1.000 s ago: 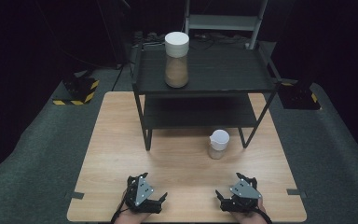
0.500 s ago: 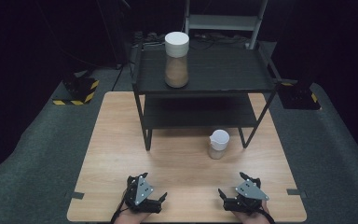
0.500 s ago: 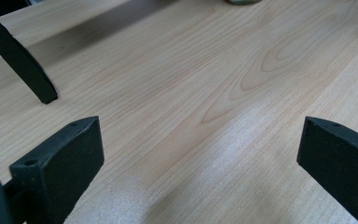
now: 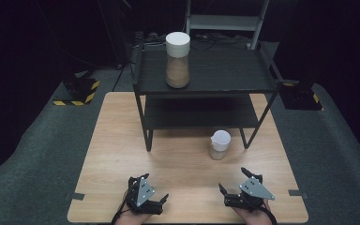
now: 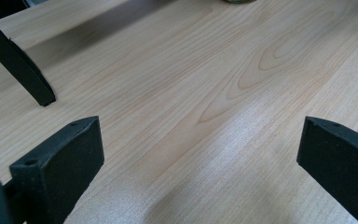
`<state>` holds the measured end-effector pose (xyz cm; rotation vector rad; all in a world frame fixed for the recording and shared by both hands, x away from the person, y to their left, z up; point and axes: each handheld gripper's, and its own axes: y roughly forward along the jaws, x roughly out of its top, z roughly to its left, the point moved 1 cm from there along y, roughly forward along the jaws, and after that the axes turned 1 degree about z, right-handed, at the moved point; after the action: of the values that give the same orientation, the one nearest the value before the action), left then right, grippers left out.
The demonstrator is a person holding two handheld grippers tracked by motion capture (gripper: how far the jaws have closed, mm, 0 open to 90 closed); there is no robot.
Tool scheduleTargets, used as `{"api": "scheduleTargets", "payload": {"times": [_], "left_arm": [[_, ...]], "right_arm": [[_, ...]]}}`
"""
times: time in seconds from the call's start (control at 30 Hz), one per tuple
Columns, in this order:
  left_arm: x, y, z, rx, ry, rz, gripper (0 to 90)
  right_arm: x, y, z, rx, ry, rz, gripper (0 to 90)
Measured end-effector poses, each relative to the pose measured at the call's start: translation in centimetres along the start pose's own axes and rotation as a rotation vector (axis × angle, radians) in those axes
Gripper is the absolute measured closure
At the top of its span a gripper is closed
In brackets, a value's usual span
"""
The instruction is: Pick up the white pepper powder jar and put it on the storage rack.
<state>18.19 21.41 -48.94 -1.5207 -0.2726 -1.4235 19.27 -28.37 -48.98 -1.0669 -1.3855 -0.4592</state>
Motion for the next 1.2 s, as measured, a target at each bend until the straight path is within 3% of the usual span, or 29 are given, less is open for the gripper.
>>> {"api": "scheduleTargets", "payload": {"times": [0.53,0.77,1.2], "left_arm": [[0.0,-0.1,0.1,-0.003,-0.002,0.002,0.8],[-0.1,-0.1,0.1,-0.006,-0.001,0.0,0.8],[-0.1,-0.1,0.2,-0.011,-0.002,-0.001,0.8]], "right_arm": [[1.6,2.3,-0.9,-0.01,0.026,-0.051,0.0],[2.2,3.4,-0.9,-0.034,0.029,-0.038,0.0],[2.7,5.8,-1.2,-0.065,0.079,-0.038,0.0]]}}
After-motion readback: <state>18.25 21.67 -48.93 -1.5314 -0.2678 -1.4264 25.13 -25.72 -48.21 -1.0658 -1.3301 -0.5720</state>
